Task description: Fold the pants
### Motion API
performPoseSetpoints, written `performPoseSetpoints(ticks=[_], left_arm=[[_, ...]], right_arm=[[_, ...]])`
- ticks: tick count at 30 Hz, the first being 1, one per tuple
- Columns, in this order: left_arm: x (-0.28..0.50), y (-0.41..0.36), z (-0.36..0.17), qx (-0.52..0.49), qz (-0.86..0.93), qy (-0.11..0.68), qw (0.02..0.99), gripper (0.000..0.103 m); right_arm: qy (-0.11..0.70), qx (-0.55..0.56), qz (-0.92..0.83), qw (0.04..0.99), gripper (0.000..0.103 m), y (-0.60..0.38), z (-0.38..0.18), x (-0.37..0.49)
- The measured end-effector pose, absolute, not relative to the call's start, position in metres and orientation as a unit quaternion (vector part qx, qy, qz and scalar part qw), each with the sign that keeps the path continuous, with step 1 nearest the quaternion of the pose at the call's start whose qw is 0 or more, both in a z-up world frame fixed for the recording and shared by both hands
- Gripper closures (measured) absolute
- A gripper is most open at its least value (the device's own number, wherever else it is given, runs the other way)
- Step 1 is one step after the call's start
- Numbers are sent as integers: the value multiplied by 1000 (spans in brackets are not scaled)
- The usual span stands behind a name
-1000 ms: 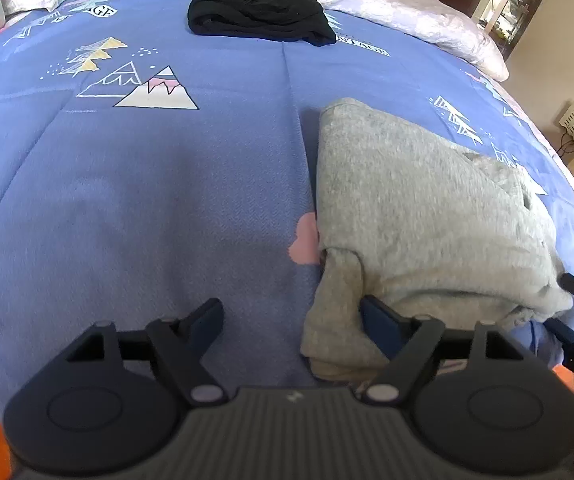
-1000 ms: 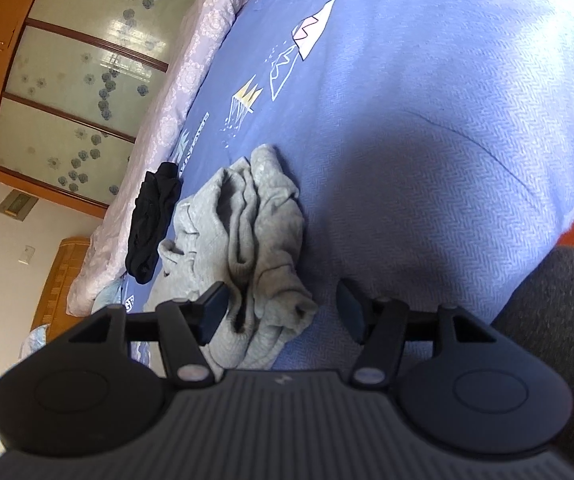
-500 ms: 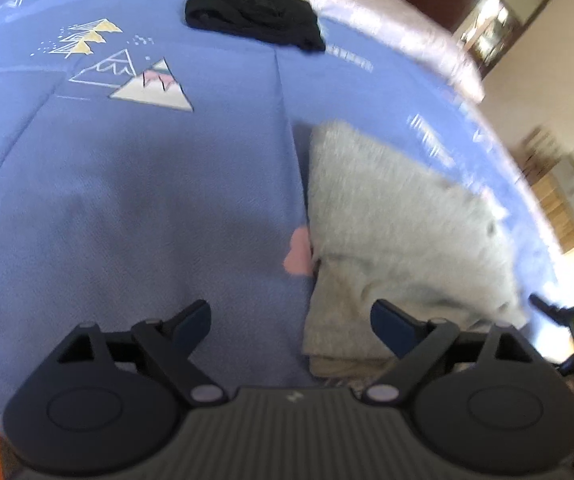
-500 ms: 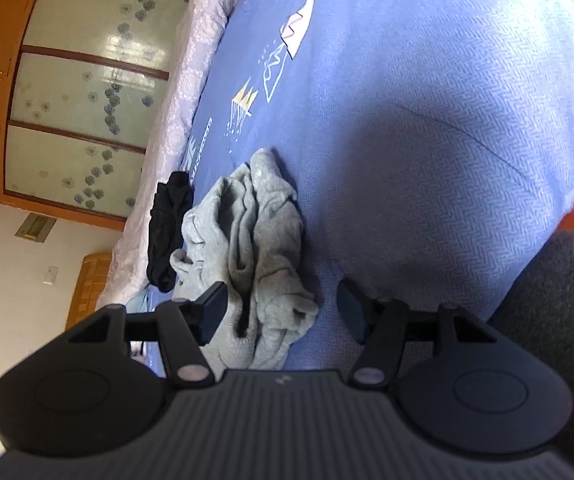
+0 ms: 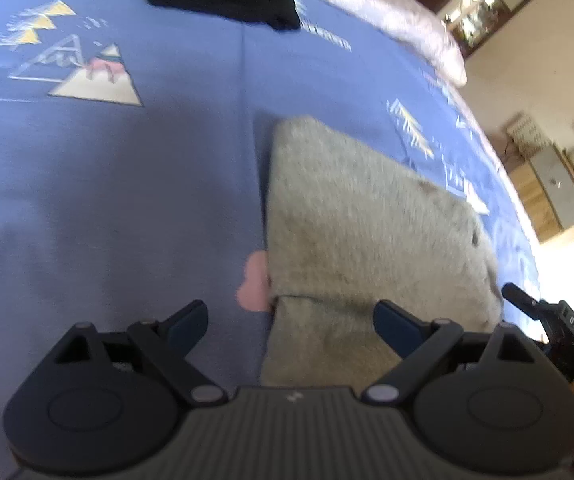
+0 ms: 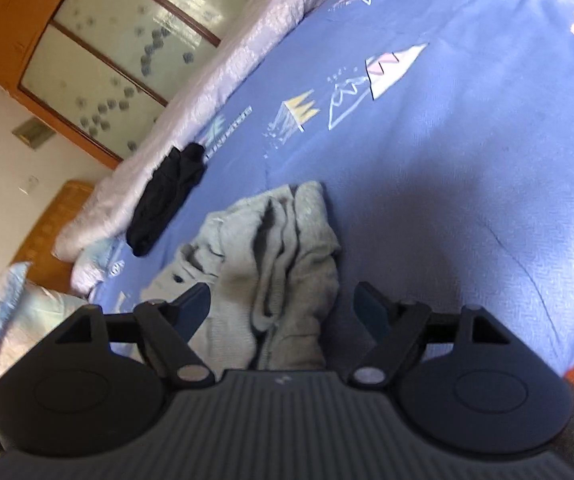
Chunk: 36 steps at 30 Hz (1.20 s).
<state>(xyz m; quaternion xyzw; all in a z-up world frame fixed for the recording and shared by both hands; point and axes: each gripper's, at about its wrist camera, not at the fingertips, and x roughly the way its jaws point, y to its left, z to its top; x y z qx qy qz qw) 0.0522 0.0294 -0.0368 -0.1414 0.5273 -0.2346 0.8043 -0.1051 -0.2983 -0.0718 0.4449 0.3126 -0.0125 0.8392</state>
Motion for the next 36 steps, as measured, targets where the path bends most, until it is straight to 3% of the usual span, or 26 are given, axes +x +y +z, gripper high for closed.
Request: performPoseSetpoints(ticks=[4, 6, 7, 8, 9, 11, 14, 19, 25, 31, 33, 34, 35, 36], left_arm=[[54, 5, -46, -122, -238, 530, 805, 8], [48, -11, -45, -90, -232, 524, 814, 13], [44, -19, -43, -71, -234, 517, 821, 36], [40, -26, -41, -58, -243, 514, 821, 48], [37, -30, -40, -48, -236, 509, 826, 51], [33, -32, -33, -33, -231, 494, 838, 77], [33, -10, -13, -71, -241, 466, 849, 87], [38, 40, 35, -103, -225, 380, 891, 87], [69, 125, 83, -93, -130, 286, 945, 87], [126, 201, 87, -80, -2, 224, 971, 84], [154, 221, 65, -77, 50, 233, 968, 75], [173, 228, 44, -69, 78, 261, 960, 63], [189, 232, 24, -61, 97, 294, 949, 63], [202, 235, 3, -58, 113, 333, 934, 65]], right_arm=[[321, 411, 1, 853, 21, -282, -75, -97], [336, 396, 28, 854, 26, -269, -73, -86], [347, 395, 47, 850, 30, -262, -74, -80], [359, 380, 49, 851, 41, -252, -73, -75], [368, 351, 43, 860, 53, -242, -71, -71], [378, 319, 43, 868, 63, -228, -62, -63], [354, 313, 62, 879, 67, -221, -40, -60], [307, 270, 125, 904, 67, -178, 9, -35], [252, 196, 217, 922, 67, -88, 52, 51], [183, 143, 272, 934, 65, 6, 69, 162], [203, 129, 271, 932, 50, 37, 53, 199], [231, 125, 257, 930, 43, 51, 39, 220], [275, 121, 228, 926, 35, 62, 19, 240], [311, 120, 204, 921, 36, 67, 1, 250]])
